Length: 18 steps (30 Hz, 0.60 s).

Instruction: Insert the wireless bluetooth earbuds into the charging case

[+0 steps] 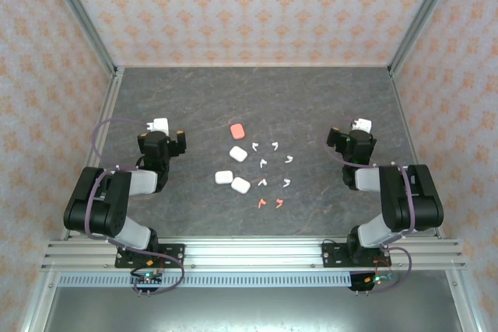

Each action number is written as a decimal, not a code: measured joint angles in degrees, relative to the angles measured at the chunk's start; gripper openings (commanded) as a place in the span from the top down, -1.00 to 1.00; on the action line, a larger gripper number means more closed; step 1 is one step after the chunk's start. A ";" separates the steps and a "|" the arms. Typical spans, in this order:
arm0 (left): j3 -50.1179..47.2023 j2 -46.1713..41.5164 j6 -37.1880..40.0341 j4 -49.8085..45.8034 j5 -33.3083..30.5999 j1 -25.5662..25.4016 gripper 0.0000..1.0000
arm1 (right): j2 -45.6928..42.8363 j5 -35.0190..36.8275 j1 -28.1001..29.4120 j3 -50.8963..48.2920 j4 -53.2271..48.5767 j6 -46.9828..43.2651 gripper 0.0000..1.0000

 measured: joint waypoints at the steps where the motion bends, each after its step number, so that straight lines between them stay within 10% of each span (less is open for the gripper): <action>1: 0.00 0.00 0.02 0.00 0.00 0.00 -1.00 | -0.02 0.00 0.00 0.00 0.00 0.00 -0.98; 18: 12.24 -19.91 -6.99 -24.90 0.02 0.00 -1.00 | -14.19 0.98 0.00 4.50 -16.57 2.95 -1.00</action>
